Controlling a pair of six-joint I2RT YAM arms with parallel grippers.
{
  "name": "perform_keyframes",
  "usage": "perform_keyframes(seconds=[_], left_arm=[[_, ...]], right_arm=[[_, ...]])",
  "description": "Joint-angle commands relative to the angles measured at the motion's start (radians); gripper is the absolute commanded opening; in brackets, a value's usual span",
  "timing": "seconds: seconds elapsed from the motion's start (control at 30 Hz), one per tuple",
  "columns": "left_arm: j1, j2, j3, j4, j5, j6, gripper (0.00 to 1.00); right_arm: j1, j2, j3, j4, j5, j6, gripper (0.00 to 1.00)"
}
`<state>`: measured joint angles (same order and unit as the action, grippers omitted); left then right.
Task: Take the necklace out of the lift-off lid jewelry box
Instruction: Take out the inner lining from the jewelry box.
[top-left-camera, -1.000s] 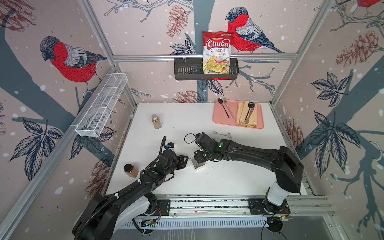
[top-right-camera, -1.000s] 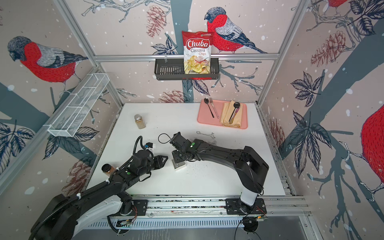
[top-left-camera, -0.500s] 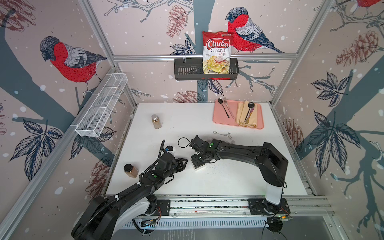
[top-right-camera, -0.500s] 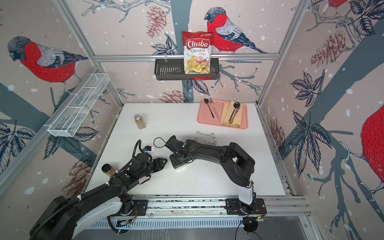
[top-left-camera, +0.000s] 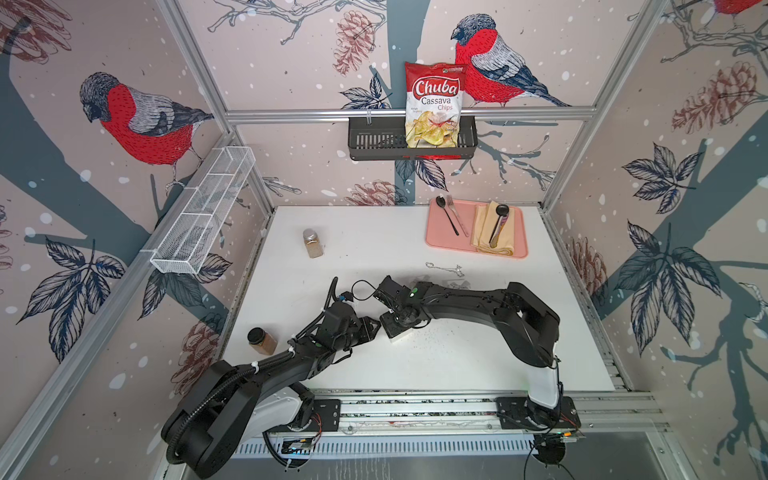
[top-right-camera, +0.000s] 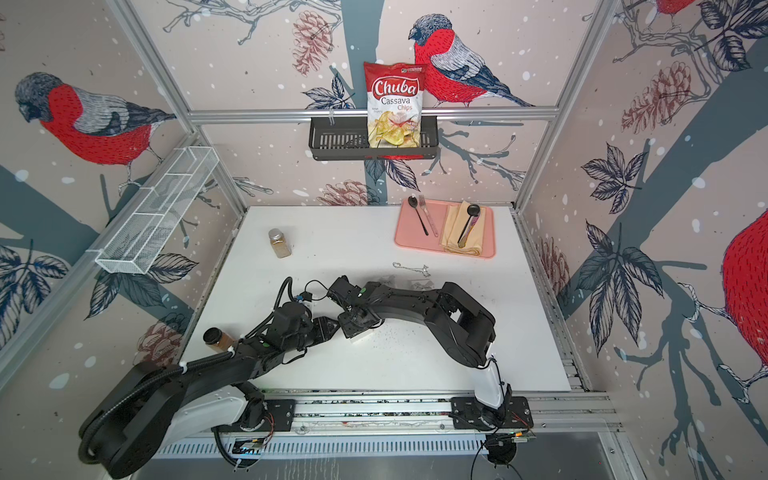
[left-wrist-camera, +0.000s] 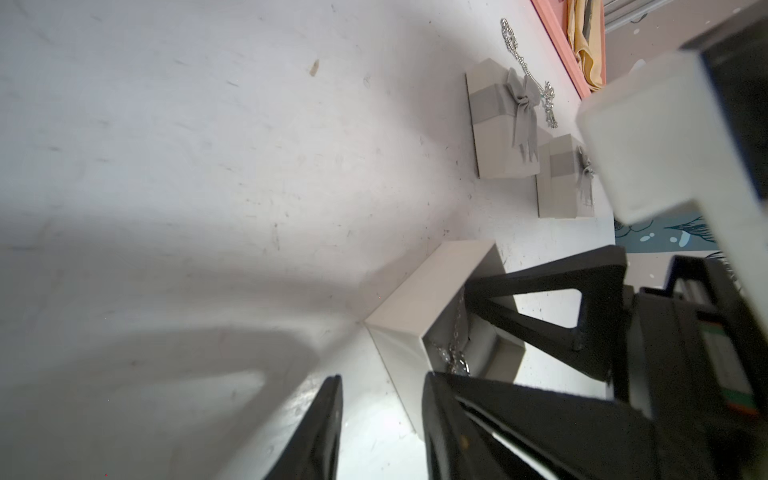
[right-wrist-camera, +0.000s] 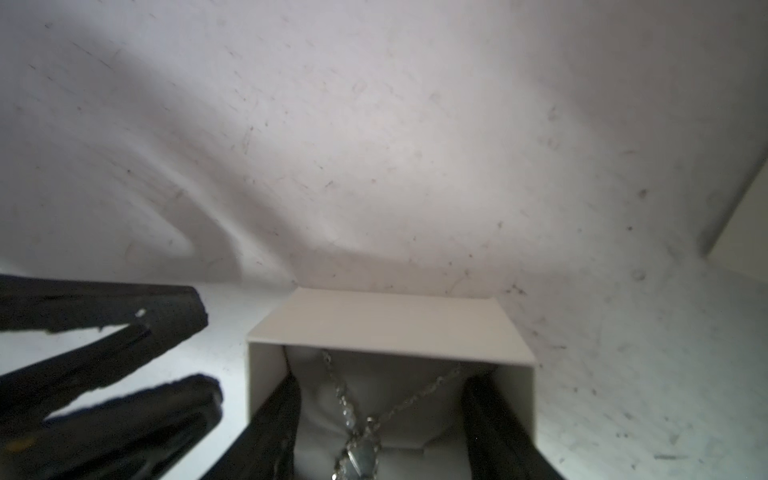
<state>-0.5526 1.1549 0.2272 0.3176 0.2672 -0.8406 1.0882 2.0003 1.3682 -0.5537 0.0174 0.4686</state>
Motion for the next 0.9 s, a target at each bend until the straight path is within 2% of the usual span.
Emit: perform_keyframes(seconds=[0.0,0.2,0.67,0.87], left_arm=[[0.000,0.015,0.013,0.047,0.024,-0.009,0.37],[0.000,0.000,0.018,0.031,0.009,-0.004,0.36],[0.001,-0.023,0.048,0.004,-0.005,0.001,0.36],[0.000,-0.046,0.051,0.034,0.016,0.005,0.36]], right_arm=[[0.002,0.021,-0.007,-0.034,0.038,-0.014,0.58],[0.002,0.020,-0.026,-0.025,0.053,-0.016,0.37],[-0.001,-0.144,-0.057,0.012,0.066,0.008,0.33],[-0.007,-0.137,-0.064,-0.001,0.075,0.007,0.31]])
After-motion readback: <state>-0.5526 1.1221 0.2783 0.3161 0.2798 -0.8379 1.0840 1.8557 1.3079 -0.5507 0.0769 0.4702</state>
